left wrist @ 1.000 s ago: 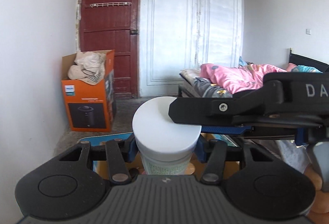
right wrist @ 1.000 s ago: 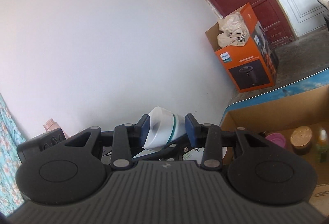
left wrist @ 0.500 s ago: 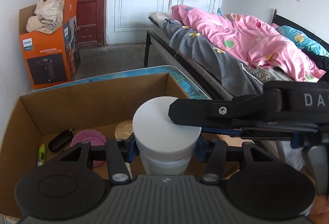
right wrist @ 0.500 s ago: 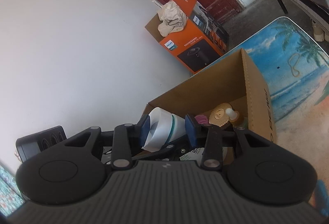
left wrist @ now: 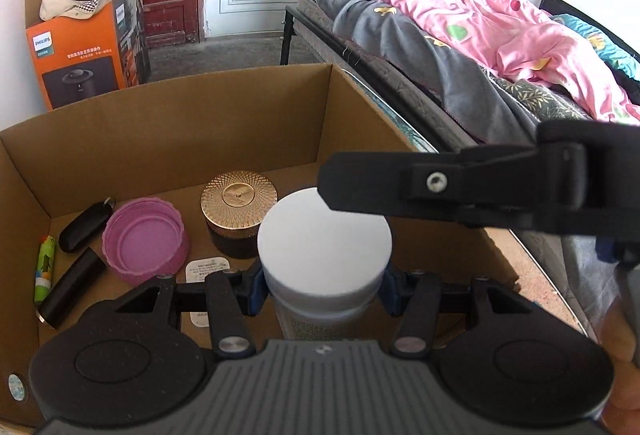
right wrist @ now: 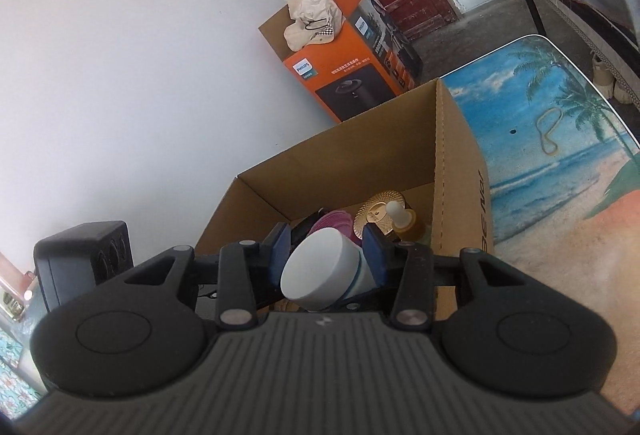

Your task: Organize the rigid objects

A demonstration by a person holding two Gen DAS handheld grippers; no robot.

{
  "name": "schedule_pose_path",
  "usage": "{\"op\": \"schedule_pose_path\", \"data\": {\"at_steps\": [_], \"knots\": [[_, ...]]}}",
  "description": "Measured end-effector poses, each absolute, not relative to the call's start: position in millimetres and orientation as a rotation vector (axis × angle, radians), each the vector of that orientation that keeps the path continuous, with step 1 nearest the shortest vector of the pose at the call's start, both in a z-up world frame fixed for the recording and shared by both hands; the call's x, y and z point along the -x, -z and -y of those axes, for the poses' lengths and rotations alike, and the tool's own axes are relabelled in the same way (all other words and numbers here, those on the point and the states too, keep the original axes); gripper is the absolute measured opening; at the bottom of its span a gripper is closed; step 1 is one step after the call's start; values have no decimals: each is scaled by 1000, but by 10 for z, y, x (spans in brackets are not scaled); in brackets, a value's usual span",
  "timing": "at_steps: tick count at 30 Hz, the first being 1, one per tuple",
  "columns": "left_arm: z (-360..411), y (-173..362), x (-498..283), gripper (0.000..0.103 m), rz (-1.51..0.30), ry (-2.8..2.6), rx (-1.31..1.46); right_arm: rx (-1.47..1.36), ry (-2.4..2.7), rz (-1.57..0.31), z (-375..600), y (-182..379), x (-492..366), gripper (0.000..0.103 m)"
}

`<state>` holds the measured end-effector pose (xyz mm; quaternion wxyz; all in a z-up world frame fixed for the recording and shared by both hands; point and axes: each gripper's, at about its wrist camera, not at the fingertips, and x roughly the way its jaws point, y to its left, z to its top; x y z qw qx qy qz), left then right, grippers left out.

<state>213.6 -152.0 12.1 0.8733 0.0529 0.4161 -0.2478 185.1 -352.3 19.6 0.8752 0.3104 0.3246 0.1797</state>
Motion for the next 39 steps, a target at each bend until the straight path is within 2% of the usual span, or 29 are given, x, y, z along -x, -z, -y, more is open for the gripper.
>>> {"op": "schedule_pose_path", "data": {"at_steps": [4, 7, 11, 16, 19, 21, 22, 23, 33, 39], "knots": [[1499, -103, -2136, 56, -858, 521, -105, -652, -364, -658, 3563, -205, -1800, 42], [1478, -125, -2121, 73, -845, 515, -111, -669, -359, -637, 3621, -220, -1732, 42], [1423, -197, -2018, 87, -806, 522, -100, -693, -343, -595, 3696, -290, -1574, 45], [1269, -428, -1720, 93, -710, 541, -83, -696, -323, -518, 3727, -509, -1293, 51], [1109, -650, -1478, 98, -657, 544, -56, -664, -298, -454, 3694, -709, -1060, 66], [976, -762, -1332, 103, -642, 557, -23, -633, -269, -410, 3648, -829, -877, 87], [901, -805, -1255, 103, -633, 549, -6, -614, -254, -394, 3615, -878, -796, 92], [844, -838, -1195, 103, -633, 529, 0, -596, -238, -385, 3575, -914, -724, 102], [439, -756, -1060, 103, -738, 113, -8, -408, -49, -453, 2987, -872, -356, 102], [366, -647, -1135, 103, -774, 113, -62, -254, 77, -503, 2635, -739, -363, 102]]}}
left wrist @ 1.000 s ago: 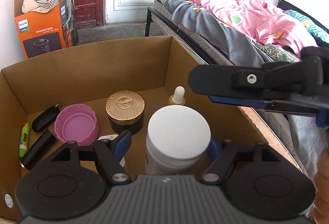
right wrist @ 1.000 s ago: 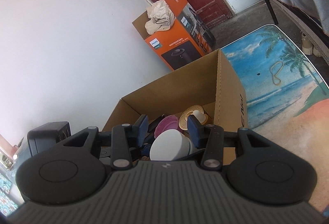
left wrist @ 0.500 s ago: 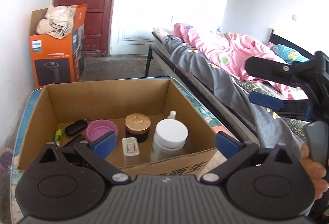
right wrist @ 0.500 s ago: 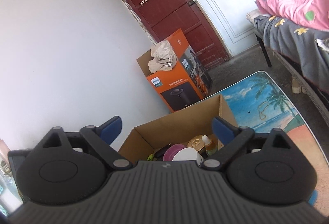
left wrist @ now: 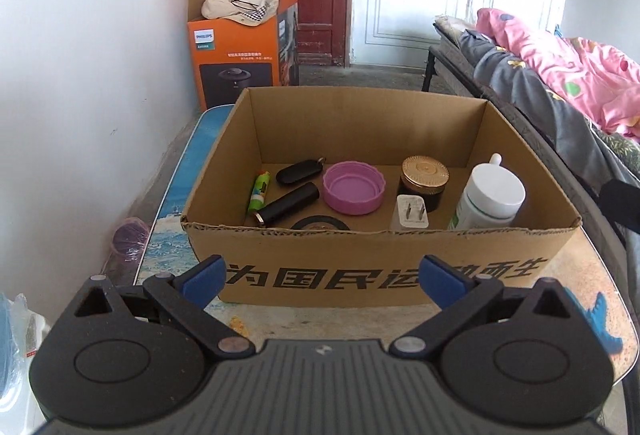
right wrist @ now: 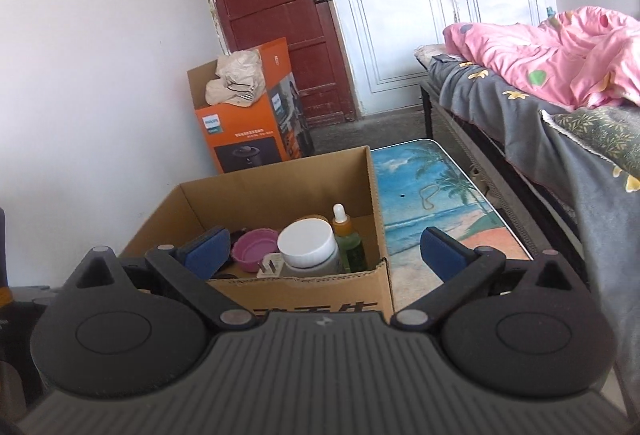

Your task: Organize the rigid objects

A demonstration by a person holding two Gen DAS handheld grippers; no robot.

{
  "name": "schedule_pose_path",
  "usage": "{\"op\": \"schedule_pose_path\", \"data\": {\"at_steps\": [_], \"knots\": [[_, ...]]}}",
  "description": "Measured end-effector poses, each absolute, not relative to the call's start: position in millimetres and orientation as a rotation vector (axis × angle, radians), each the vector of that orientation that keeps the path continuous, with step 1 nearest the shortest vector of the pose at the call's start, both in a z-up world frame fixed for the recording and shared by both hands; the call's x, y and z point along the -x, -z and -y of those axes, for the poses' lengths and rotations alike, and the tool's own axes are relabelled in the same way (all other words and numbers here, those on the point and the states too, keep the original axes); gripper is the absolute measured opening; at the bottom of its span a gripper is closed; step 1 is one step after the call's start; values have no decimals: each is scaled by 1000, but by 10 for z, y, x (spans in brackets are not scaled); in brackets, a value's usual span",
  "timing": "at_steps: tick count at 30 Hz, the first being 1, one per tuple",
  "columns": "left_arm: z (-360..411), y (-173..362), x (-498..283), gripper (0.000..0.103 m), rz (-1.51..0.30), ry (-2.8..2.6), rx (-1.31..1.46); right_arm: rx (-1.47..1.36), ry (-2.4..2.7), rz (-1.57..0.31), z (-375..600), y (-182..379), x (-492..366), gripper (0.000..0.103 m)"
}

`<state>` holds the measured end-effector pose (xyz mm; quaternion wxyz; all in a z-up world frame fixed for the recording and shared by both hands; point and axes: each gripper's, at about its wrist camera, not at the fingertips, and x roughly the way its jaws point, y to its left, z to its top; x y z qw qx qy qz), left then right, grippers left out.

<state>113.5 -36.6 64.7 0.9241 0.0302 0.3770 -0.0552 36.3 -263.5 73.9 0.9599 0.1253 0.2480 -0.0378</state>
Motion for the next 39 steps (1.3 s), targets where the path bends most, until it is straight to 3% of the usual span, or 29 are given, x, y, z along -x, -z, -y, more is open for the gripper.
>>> {"op": "schedule_pose_path", "data": {"at_steps": [13, 39], "knots": [[336, -784, -1011, 103, -666, 131, -64, -125, 98, -588, 2338, -620, -604, 102], [319, -710, -1125, 103, -690, 121, -67, -132, 108, -604, 2371, -564, -744, 102]]}}
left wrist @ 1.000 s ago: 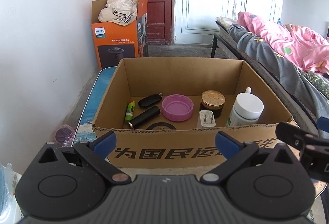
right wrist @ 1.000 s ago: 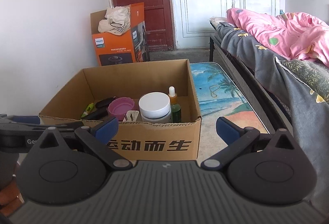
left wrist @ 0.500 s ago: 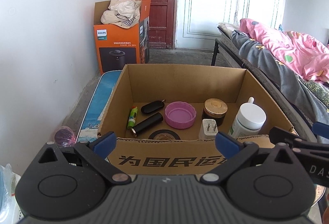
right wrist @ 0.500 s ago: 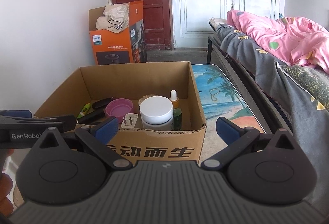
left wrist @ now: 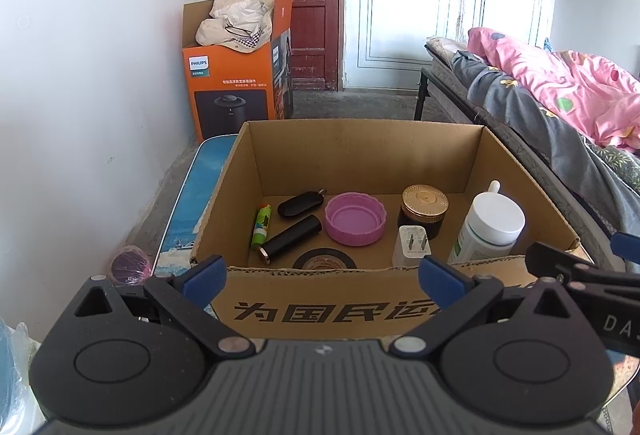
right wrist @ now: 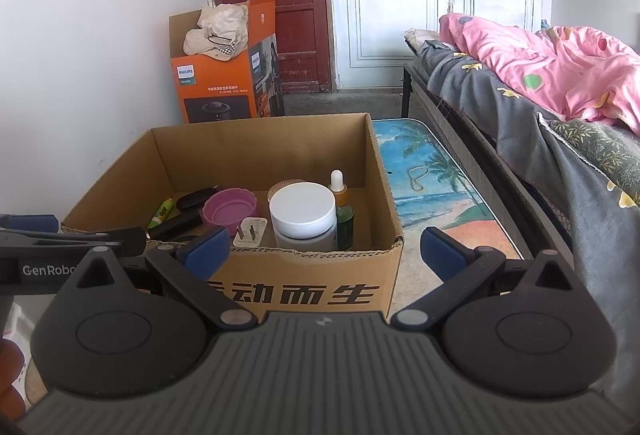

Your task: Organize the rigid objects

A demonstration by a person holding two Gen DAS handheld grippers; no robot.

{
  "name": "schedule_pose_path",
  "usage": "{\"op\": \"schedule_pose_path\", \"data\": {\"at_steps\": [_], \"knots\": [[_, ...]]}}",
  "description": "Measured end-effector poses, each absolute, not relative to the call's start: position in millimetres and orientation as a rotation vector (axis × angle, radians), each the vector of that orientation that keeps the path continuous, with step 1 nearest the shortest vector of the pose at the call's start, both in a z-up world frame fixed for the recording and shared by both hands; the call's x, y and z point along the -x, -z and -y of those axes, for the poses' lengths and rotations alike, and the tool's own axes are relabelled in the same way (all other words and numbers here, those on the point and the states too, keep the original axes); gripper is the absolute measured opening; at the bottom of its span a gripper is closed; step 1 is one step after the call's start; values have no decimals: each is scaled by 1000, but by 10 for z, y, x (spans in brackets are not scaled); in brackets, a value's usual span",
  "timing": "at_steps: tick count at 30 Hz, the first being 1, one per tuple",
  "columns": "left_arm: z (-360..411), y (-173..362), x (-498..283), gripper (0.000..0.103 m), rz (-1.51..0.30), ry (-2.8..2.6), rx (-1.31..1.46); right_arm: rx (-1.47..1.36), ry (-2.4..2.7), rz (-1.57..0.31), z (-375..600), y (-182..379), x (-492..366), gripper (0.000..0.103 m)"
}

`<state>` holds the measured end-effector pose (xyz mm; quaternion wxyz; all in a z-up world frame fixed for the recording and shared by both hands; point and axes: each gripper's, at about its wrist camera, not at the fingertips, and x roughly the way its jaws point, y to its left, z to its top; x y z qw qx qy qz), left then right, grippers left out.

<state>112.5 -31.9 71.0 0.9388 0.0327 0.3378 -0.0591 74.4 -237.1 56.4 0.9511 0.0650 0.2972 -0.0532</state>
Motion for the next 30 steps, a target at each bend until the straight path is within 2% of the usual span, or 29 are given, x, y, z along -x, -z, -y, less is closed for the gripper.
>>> {"op": "schedule_pose_path", "data": {"at_steps": [30], "knots": [[321, -705, -1163, 101, -717, 116, -75, -142, 115, -632, 2370, -515, -750, 102]]}}
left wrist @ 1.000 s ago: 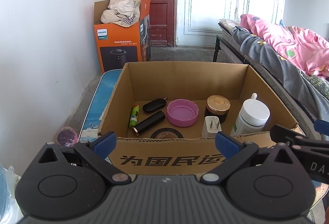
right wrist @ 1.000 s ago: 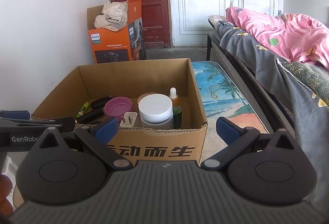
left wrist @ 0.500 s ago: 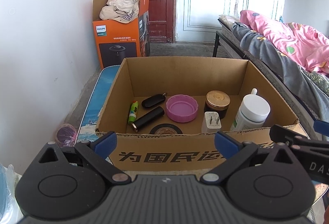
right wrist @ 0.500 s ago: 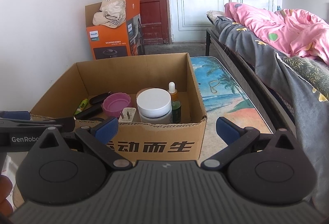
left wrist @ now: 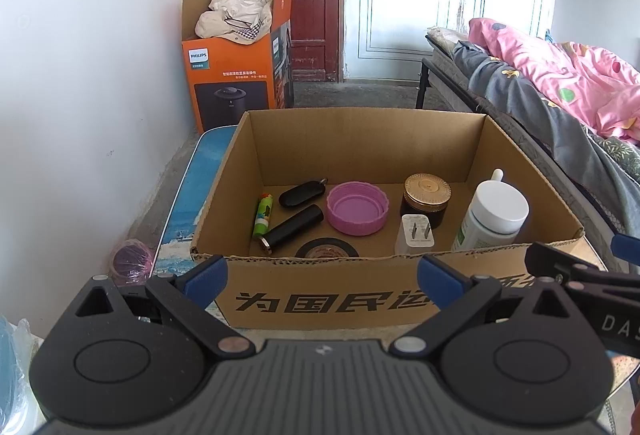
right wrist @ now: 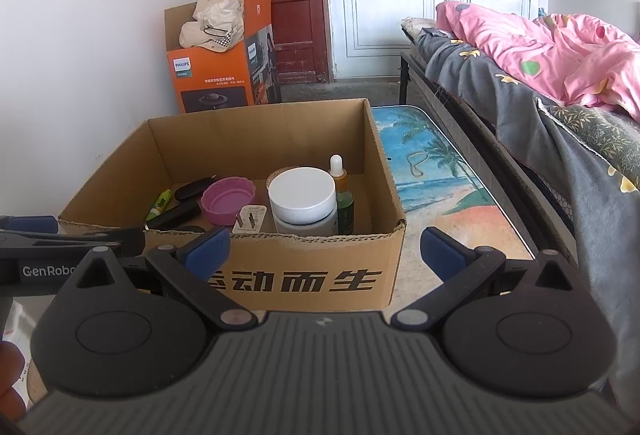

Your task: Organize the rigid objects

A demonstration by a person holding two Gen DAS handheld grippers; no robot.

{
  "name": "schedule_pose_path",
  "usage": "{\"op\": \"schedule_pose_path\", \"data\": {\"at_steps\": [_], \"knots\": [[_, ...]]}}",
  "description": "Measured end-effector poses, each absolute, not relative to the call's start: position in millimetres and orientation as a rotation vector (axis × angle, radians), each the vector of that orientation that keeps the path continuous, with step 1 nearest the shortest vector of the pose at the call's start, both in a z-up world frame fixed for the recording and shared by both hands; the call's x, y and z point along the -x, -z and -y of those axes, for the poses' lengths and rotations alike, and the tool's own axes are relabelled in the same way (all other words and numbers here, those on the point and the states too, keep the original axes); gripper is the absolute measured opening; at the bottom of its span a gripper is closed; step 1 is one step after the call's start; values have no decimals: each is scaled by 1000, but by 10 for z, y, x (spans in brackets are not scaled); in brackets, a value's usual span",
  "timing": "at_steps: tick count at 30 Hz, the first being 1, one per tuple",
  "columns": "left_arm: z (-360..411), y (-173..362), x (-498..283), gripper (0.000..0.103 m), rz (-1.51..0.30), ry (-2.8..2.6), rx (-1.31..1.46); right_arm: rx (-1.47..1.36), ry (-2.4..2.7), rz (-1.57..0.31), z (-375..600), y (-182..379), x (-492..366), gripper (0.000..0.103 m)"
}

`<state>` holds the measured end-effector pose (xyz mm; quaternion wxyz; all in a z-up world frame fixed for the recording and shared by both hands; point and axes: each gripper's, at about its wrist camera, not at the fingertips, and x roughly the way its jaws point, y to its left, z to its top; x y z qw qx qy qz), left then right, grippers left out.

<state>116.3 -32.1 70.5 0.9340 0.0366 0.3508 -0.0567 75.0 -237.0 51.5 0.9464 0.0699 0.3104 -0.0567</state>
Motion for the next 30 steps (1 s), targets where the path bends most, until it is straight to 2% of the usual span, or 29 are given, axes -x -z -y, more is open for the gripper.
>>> {"op": "schedule_pose_path", "data": {"at_steps": [30], "knots": [[344, -710, -1141, 101, -713, 116, -82, -149, 120, -636, 2381, -495, -736, 102]]}}
